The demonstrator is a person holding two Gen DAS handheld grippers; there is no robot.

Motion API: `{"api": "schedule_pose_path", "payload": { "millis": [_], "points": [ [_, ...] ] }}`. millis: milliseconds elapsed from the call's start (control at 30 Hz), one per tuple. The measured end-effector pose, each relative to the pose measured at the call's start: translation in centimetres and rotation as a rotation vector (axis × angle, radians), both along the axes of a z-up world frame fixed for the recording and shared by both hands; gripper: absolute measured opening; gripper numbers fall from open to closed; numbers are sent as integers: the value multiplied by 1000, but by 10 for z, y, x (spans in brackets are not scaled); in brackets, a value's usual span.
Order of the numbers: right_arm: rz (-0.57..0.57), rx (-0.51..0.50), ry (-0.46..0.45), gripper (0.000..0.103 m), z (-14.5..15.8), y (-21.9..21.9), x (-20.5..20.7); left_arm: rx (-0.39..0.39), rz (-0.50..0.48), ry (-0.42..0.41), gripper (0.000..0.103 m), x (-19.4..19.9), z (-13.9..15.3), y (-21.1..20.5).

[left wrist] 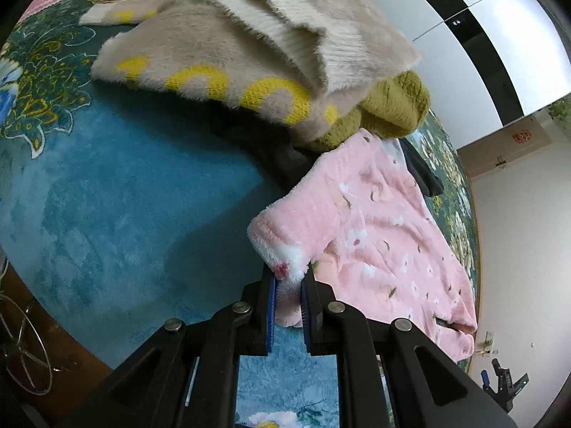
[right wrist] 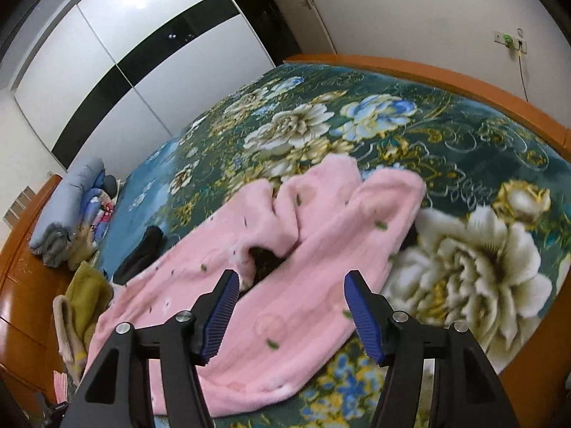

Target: Fold clothes

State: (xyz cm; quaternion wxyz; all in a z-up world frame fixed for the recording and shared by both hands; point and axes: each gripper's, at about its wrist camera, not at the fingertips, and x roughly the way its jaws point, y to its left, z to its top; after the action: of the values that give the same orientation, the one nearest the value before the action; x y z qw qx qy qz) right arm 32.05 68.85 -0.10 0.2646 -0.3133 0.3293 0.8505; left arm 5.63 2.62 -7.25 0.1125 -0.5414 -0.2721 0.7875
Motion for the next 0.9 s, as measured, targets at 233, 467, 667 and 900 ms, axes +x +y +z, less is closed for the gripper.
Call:
{"api": "schedule_pose_path", "payload": {
  "millis": [233, 467, 667, 900],
  "points": [
    [43, 1, -32, 68, -8, -28, 6, 16, -22, -15, 12, -4, -10, 4],
    [44, -35, -46, 69, -25, -37, 14, 19, -28, -25, 12, -7, -19, 1],
    [39, -75, -52, 69, -44, -33, 18, 16, -32, -21, 12, -10, -23, 2],
    [-1, -168, -41, 70, -77, -12, 28, 7, -3, -38, 12, -15, -30, 3]
  ]
}}
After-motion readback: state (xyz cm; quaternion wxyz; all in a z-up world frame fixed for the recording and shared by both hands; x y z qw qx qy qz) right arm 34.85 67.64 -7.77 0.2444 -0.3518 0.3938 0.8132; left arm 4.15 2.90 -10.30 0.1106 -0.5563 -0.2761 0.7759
